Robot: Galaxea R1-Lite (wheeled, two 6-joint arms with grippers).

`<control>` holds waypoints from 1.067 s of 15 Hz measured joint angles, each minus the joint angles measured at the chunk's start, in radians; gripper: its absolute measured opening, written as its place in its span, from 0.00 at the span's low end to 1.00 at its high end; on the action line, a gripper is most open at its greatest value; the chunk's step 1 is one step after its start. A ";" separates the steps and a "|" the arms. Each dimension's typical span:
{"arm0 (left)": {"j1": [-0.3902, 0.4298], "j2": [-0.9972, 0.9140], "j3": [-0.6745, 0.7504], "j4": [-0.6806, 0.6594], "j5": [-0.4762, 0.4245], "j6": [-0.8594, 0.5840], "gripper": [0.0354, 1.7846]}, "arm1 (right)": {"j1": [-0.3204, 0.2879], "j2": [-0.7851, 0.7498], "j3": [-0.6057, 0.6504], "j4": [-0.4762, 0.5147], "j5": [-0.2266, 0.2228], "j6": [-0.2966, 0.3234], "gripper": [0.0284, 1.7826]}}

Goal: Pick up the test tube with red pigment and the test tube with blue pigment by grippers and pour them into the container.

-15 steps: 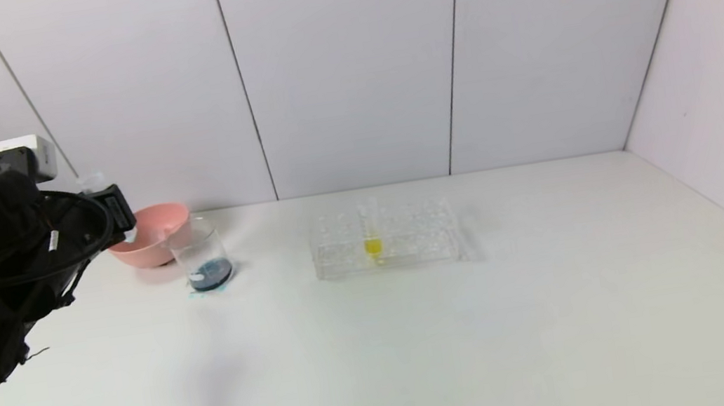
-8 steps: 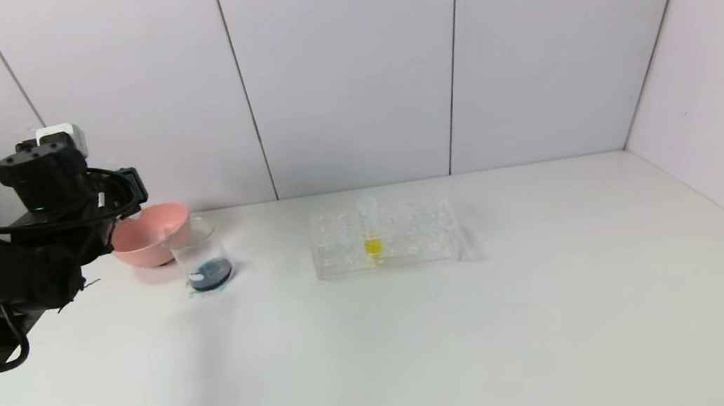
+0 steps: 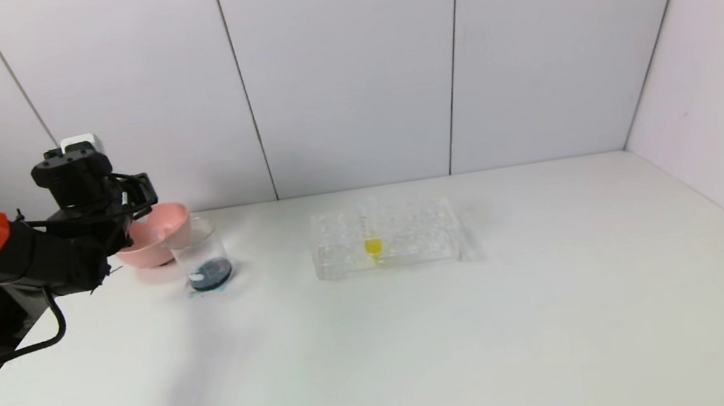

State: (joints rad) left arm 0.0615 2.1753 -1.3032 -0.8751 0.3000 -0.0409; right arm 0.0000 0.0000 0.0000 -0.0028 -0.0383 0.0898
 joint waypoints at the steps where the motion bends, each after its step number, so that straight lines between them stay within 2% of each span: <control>1: 0.000 0.008 -0.007 0.000 0.001 0.000 0.22 | 0.000 0.000 0.000 0.000 0.000 0.000 1.00; 4: 0.000 0.020 -0.018 -0.002 0.000 0.000 0.25 | 0.000 0.000 0.000 0.000 0.000 0.000 1.00; 6: 0.000 0.022 -0.019 -0.003 0.000 -0.004 0.34 | 0.000 0.000 0.000 0.000 0.000 0.000 1.00; 8: -0.001 0.022 -0.019 -0.003 0.000 -0.007 0.48 | 0.000 0.000 0.000 0.000 0.000 0.000 1.00; 10: 0.000 0.022 -0.018 -0.003 0.001 -0.008 0.68 | 0.000 0.000 0.000 0.000 0.000 0.000 1.00; 12: -0.001 0.022 -0.018 -0.003 0.002 -0.008 0.84 | 0.000 0.000 0.000 0.000 0.000 0.000 1.00; 14: 0.000 0.019 -0.018 -0.003 0.001 -0.007 0.94 | 0.000 0.000 0.000 0.000 0.000 0.000 1.00; 16: -0.003 0.006 -0.016 0.000 0.003 -0.009 0.99 | 0.000 0.000 0.000 0.000 0.000 0.000 1.00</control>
State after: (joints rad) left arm 0.0589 2.1817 -1.3189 -0.8755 0.3030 -0.0500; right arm 0.0000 0.0000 0.0000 -0.0028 -0.0383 0.0902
